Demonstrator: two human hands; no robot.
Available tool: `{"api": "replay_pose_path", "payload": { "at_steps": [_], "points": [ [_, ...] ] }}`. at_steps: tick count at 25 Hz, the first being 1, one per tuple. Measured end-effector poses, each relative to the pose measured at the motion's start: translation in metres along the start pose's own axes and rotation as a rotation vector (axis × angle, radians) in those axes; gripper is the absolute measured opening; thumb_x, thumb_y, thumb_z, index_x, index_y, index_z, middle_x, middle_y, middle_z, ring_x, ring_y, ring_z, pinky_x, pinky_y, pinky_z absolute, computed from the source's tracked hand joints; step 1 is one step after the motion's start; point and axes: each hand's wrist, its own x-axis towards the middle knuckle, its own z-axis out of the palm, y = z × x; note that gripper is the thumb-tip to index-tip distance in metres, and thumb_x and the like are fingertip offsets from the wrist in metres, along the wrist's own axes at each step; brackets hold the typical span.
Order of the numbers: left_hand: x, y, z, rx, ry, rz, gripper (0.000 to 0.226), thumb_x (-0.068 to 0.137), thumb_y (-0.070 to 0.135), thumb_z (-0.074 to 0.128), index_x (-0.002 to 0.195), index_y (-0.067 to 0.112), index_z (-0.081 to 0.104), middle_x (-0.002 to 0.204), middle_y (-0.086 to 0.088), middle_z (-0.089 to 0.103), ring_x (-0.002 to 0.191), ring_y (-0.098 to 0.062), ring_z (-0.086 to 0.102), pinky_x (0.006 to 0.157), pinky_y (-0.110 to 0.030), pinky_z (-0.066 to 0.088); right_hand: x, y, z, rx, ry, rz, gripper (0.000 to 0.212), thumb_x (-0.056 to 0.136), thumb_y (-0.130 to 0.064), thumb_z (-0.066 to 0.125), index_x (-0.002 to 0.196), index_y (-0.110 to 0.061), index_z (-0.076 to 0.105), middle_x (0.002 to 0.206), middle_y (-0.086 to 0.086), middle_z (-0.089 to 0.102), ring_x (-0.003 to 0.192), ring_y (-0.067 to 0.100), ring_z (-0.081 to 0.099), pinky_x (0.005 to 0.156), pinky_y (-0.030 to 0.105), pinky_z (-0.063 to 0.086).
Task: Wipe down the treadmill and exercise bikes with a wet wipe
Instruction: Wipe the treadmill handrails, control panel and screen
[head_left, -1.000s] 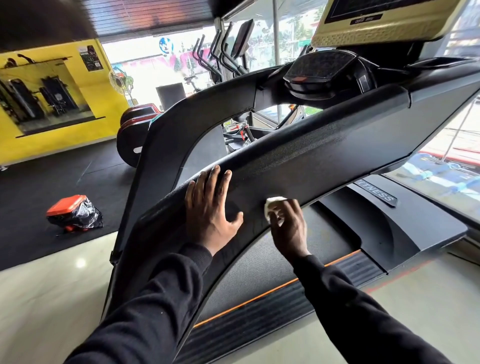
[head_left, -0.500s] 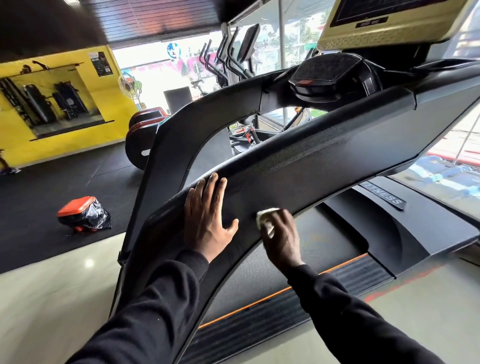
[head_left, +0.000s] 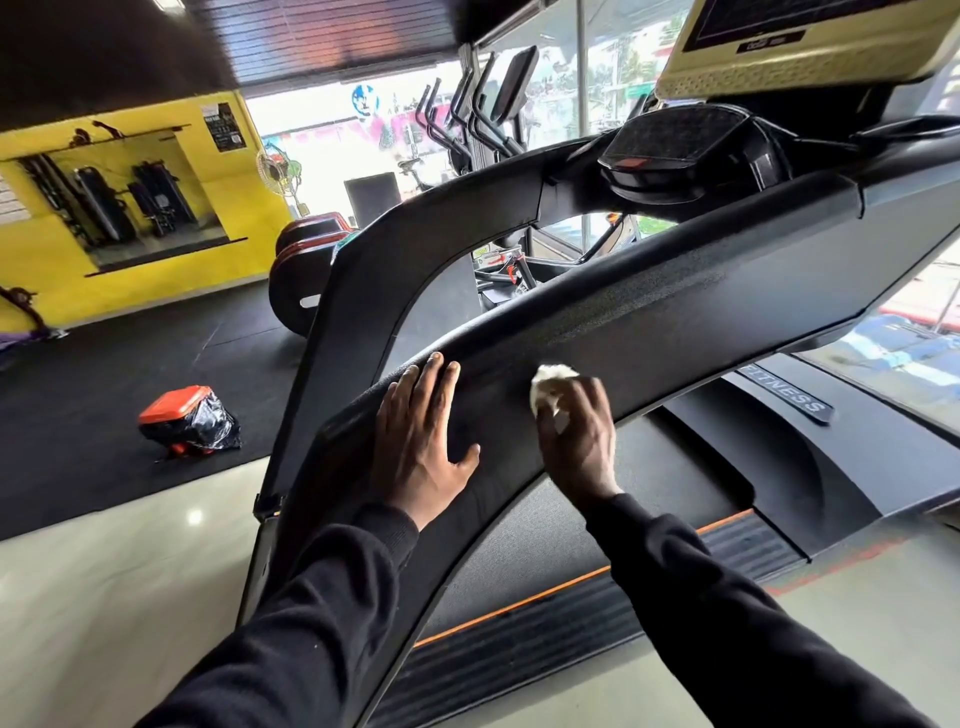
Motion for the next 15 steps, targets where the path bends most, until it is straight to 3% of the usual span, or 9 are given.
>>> {"api": "replay_pose_path", "payload": {
  "at_steps": [2,5,9,13,15],
  "points": [
    [-0.002,-0.003,-0.002,-0.004,-0.014,-0.007,0.101,0.07,0.04,0.078,0.154,0.015,0.028,0.16,-0.007,0.027,0.144,-0.031,0.031,0.115,-0.05,0.03,0.001,-0.013,0.006,0.002,0.059,0.008,0.019,0.08,0.003,0.067,0.097,-0.006,0.067,0.1,0.01,0.06,0.09,0.026,0.054,0.081,0.03,0.045],
    [-0.006,-0.009,-0.003,-0.021,-0.017,-0.008,0.102,0.069,0.039,0.079,0.154,0.015,0.028,0.16,-0.007,0.027,0.143,-0.031,0.032,0.115,-0.049,0.03,-0.02,-0.023,0.014,-0.017,-0.11,-0.241,0.027,0.082,0.003,0.063,0.107,-0.006,0.068,0.107,0.012,0.06,0.098,0.025,0.053,0.087,0.023,0.041],
    [-0.008,-0.021,-0.008,-0.042,-0.032,0.048,0.101,0.07,0.038,0.079,0.153,0.016,0.027,0.159,-0.007,0.028,0.142,-0.029,0.033,0.115,-0.047,0.03,-0.008,-0.028,0.018,0.009,0.061,0.019,0.025,0.087,-0.005,0.054,0.11,-0.004,0.064,0.11,0.013,0.058,0.102,0.025,0.051,0.09,0.03,0.042],
    [-0.006,-0.039,-0.008,-0.064,-0.05,0.121,0.1,0.072,0.04,0.078,0.154,0.02,0.024,0.159,-0.007,0.028,0.139,-0.031,0.036,0.115,-0.048,0.03,-0.033,-0.043,0.028,-0.039,-0.069,-0.262,0.024,0.087,-0.005,0.059,0.11,-0.007,0.067,0.114,0.01,0.06,0.102,0.028,0.055,0.09,0.031,0.045],
    [0.0,-0.053,-0.006,-0.094,-0.056,0.138,0.099,0.072,0.038,0.078,0.154,0.02,0.025,0.158,-0.009,0.031,0.138,-0.033,0.037,0.114,-0.049,0.032,-0.024,-0.043,0.034,-0.021,0.063,-0.112,0.024,0.088,-0.003,0.06,0.111,-0.007,0.064,0.116,0.004,0.057,0.102,0.03,0.057,0.092,0.038,0.048]
  ]
}}
